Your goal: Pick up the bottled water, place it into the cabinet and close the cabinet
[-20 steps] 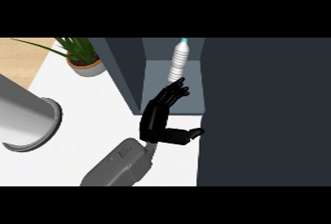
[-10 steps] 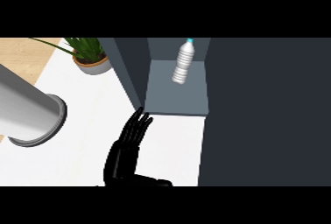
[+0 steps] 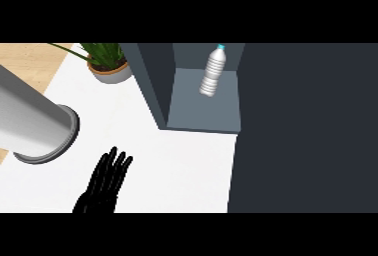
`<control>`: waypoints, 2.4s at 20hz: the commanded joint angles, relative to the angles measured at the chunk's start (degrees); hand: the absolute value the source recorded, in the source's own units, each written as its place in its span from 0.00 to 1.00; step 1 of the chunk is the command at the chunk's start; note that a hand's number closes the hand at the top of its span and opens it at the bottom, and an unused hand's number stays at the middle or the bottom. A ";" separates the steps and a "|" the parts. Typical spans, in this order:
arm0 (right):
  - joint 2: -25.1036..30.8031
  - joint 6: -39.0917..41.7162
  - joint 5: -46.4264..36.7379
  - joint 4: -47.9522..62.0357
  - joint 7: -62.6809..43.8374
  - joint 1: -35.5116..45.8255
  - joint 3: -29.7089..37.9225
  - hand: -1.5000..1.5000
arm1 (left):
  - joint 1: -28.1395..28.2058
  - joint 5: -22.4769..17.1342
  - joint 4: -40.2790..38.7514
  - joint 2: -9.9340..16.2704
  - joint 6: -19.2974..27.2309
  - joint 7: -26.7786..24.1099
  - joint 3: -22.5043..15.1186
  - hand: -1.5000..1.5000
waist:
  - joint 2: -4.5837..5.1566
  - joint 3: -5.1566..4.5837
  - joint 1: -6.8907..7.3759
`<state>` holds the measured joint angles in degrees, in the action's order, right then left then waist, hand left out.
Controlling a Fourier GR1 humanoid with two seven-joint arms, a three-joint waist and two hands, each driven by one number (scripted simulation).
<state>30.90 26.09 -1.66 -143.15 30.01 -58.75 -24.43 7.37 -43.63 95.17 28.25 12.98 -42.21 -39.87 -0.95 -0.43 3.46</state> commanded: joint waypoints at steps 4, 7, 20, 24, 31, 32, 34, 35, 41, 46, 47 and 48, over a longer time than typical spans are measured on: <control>1.43 -1.72 -9.18 -12.37 -10.12 6.60 -5.60 1.00 | 8.14 -2.46 5.45 11.25 -6.51 -3.99 5.79 0.00 | 0.56 -0.12 0.42; 0.94 -2.61 -8.08 -12.32 -15.88 8.32 -10.83 1.00 | 11.85 -3.28 5.81 12.85 -10.14 -7.39 6.69 0.00 | 0.96 -0.22 0.78; -0.53 -1.49 -4.52 -3.81 -27.76 30.47 -16.73 1.00 | 17.29 -6.99 4.89 22.90 -21.46 -10.24 12.89 0.00 | 1.99 -0.52 4.65; -0.61 -1.81 -2.91 -1.31 -31.26 35.28 -16.65 1.00 | 18.06 -6.45 5.25 23.46 -22.62 -10.90 12.82 0.00 | 2.15 -0.72 6.14; -5.82 -5.00 1.07 3.54 -34.39 40.36 -16.59 1.00 | 17.28 -7.13 4.77 25.44 -25.00 -11.32 15.17 0.00 | 2.91 -0.80 7.02; -6.85 -5.47 1.43 4.46 -34.33 41.22 -16.22 1.00 | 17.03 -7.49 5.57 25.49 -24.99 -10.96 15.22 0.00 | 3.10 -0.70 7.15; -7.95 -6.26 2.26 4.50 -35.40 41.46 -15.85 1.00 | 17.95 -7.48 4.40 26.48 -26.48 -11.23 15.44 0.00 | 3.09 -0.84 7.37; -8.66 -6.57 3.10 5.46 -36.04 41.87 -15.43 1.00 | 16.69 -7.95 4.51 26.57 -26.74 -11.28 16.36 0.00 | 3.41 -0.76 6.75; -11.54 -6.88 7.72 8.50 -37.64 42.23 -14.10 1.00 | 17.37 -8.05 5.55 27.43 -26.73 -10.90 16.92 0.00 | 4.03 -0.47 8.11; -15.98 -8.45 13.67 12.63 -40.11 45.66 -12.20 1.00 | 17.10 -8.80 5.48 27.40 -27.40 -11.09 17.85 0.00 | 4.29 -0.39 8.65; -16.95 -8.32 15.44 14.33 -40.70 47.01 -12.03 1.00 | 17.15 -9.17 5.58 28.02 -27.48 -10.53 18.18 0.00 | 4.33 -0.25 8.67; -17.60 -7.96 17.30 15.42 -41.29 48.29 -11.82 1.00 | 16.78 -9.39 5.37 28.53 -27.89 -10.78 19.07 0.00 | 4.43 -0.26 9.17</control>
<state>19.15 23.14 12.50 -134.25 -6.26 -13.74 -35.29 24.36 -52.40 100.63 56.01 -13.22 -52.25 -21.92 2.80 -1.09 11.92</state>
